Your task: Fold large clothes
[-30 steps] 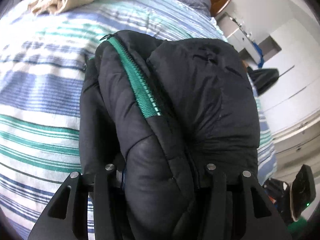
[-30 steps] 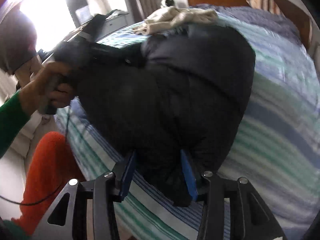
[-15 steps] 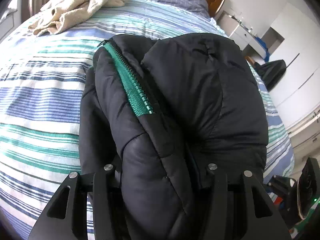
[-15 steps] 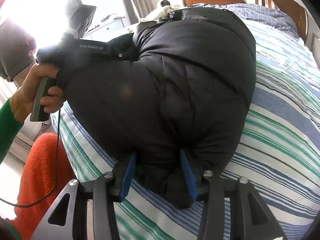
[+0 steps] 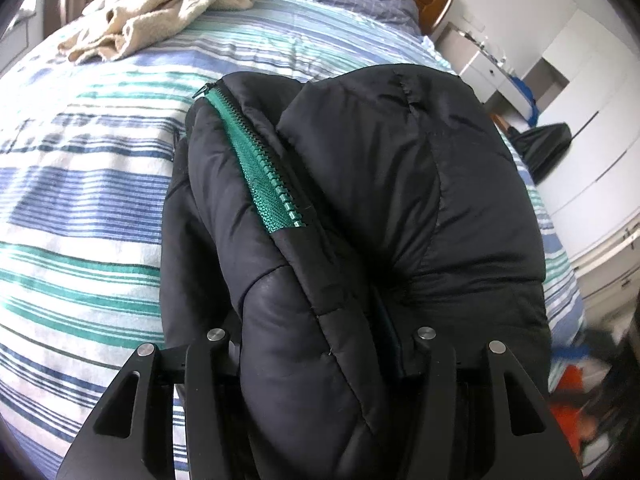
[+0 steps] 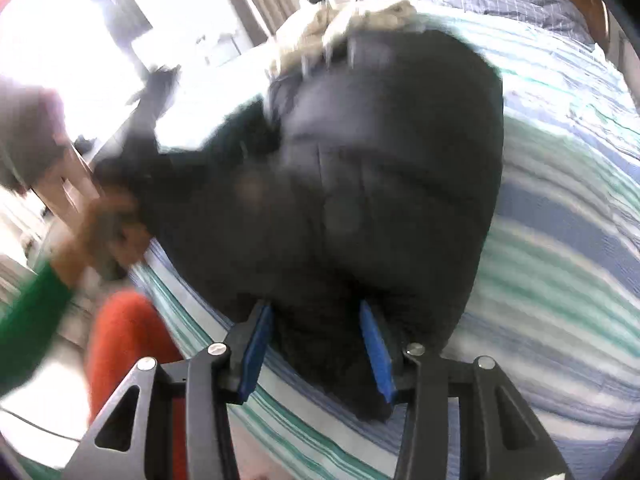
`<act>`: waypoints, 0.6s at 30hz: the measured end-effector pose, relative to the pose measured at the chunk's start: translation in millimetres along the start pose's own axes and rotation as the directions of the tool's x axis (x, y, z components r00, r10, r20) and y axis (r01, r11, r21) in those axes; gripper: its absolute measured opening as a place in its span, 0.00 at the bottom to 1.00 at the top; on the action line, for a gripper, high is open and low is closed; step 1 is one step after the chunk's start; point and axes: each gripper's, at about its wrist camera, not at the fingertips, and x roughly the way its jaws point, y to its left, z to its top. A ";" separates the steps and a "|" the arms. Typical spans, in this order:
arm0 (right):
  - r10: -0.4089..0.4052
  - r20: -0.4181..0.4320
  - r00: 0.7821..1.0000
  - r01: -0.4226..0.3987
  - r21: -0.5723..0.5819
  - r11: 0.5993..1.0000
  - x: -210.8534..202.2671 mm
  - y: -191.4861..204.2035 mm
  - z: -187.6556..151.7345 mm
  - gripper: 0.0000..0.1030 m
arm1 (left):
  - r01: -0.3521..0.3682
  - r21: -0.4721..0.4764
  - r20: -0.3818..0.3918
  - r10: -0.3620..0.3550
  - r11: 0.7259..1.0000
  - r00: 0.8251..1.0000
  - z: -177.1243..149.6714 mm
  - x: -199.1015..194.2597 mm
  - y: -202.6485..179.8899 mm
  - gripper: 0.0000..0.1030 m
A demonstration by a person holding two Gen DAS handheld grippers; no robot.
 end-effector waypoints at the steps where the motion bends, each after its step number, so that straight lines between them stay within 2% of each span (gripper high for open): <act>1: -0.032 0.025 0.999 0.032 -0.011 0.999 -4.1 -1.5 14.7 0.44 | 0.003 -0.001 0.001 -0.003 1.000 1.000 -0.1 0.2 0.4 0.50; 2: -0.079 0.063 0.995 0.081 -0.025 0.996 -6.8 -4.8 39.9 0.44 | 0.002 0.001 0.002 -0.002 1.000 1.000 0.2 0.3 0.5 0.50; 5: -0.116 0.107 0.987 0.119 -0.022 0.993 7.7 -19.2 96.0 0.44 | 0.002 0.000 0.006 -0.002 1.000 1.000 -0.3 0.2 1.4 0.50; 7: -0.151 0.076 0.986 0.150 0.020 0.988 40.3 -41.1 130.9 0.44 | 0.006 -0.003 0.005 -0.006 1.000 1.000 -0.5 0.7 3.6 0.50; 8: -0.143 -0.020 0.990 0.143 0.042 0.989 74.4 -57.2 144.3 0.45 | 0.008 -0.005 0.005 -0.008 1.000 1.000 -0.5 0.5 4.1 0.50; 10: -0.107 -0.156 0.982 0.115 0.043 0.992 125.3 -76.2 149.1 0.47 | -0.002 -0.013 0.007 0.002 1.000 1.000 -0.8 1.0 6.4 0.50; 11: -0.086 -0.174 0.981 0.098 0.060 0.993 136.0 -82.4 150.1 0.47 | -0.004 -0.020 0.010 0.005 1.000 1.000 -0.8 1.3 7.1 0.50; 13: -0.064 -0.196 0.978 0.086 0.104 0.991 144.1 -89.7 153.8 0.47 | 0.004 -0.038 0.011 -0.004 0.999 1.000 0.0 4.1 9.3 0.50; 16: -0.122 -0.184 0.975 0.134 0.055 0.989 140.5 -79.4 151.2 0.47 | 0.011 -0.040 0.007 -0.011 0.999 1.000 0.1 4.2 10.1 0.50; 18: -0.175 -0.143 0.974 0.181 0.028 0.983 123.5 -66.6 150.1 0.46 | 0.023 -0.040 -0.005 -0.023 0.999 1.000 -0.4 0.8 10.4 0.50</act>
